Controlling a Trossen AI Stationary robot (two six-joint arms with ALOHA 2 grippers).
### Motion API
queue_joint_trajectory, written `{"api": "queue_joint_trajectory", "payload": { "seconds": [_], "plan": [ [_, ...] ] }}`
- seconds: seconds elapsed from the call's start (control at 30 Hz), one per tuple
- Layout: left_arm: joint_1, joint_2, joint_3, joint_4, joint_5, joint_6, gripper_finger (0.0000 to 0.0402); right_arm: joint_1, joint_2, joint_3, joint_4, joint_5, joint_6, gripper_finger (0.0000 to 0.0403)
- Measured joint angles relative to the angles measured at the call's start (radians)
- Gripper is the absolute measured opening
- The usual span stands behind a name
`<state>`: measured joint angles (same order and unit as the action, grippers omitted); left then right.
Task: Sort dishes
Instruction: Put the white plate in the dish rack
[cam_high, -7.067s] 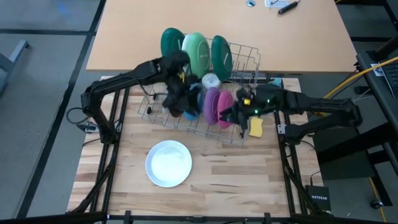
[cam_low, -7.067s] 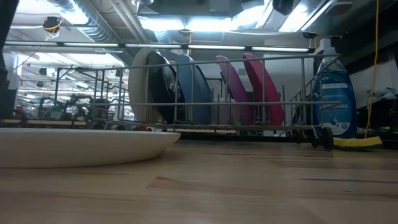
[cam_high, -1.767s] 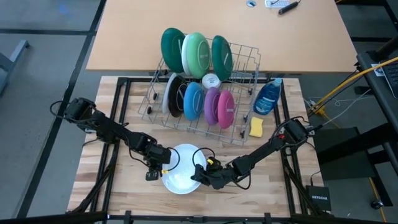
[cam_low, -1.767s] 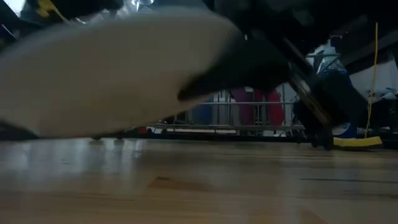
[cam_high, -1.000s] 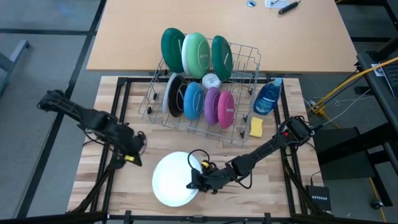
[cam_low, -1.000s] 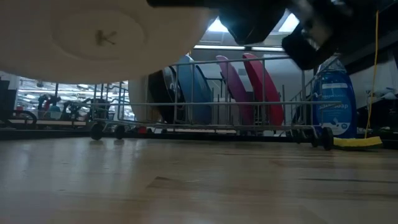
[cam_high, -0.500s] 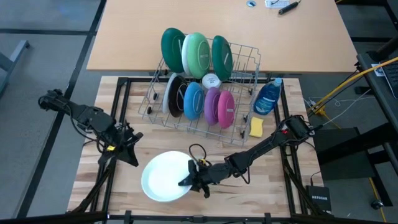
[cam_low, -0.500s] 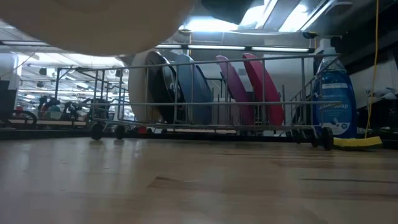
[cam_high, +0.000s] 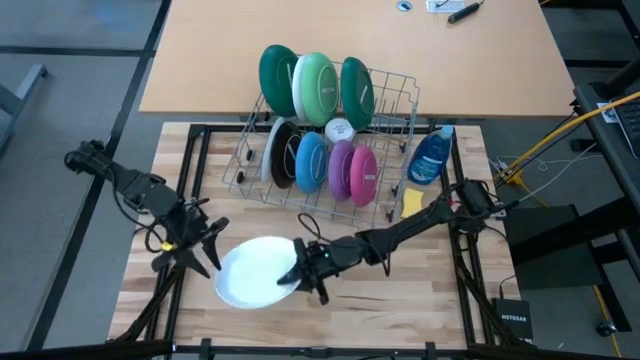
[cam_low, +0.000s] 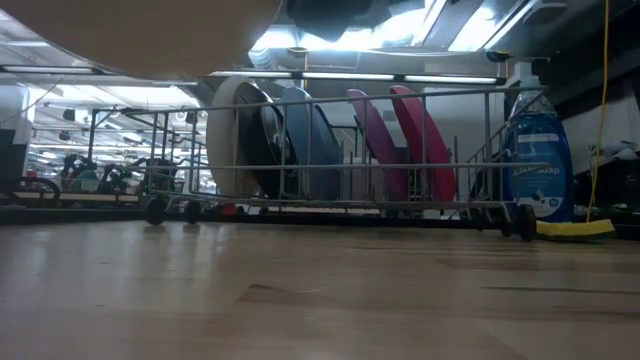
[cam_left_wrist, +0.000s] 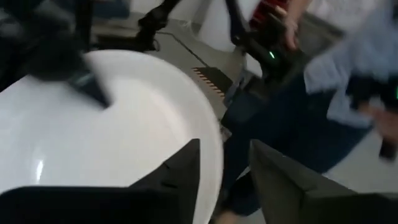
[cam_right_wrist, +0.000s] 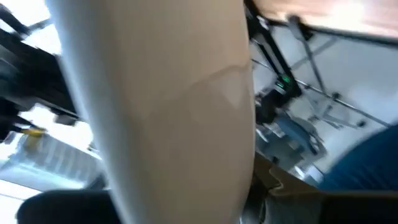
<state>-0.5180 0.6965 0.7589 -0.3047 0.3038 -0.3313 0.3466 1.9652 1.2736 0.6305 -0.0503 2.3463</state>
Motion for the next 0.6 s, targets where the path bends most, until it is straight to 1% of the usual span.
{"api": "queue_joint_trajectory", "payload": {
  "seconds": [0.13,0.2,0.4,0.6],
  "plan": [
    [-0.048,0.000,0.000,-0.001,0.005,0.211,0.0149,-0.042,0.000,0.000,0.015,0.016,0.000,0.0063],
    [-0.066,0.000,0.000,-0.006,-0.006,0.275,0.0155,-0.059,0.000,0.000,0.023,0.027,0.002,0.0063],
    [-0.093,-0.001,0.000,-0.077,-0.172,0.374,0.0157,-0.088,0.000,0.000,0.047,-0.007,0.004,0.0063],
    [-0.093,-0.001,0.000,-0.095,-0.213,0.416,0.0157,-0.093,0.000,-0.002,0.044,-0.022,0.006,0.0063]
  ]
}}
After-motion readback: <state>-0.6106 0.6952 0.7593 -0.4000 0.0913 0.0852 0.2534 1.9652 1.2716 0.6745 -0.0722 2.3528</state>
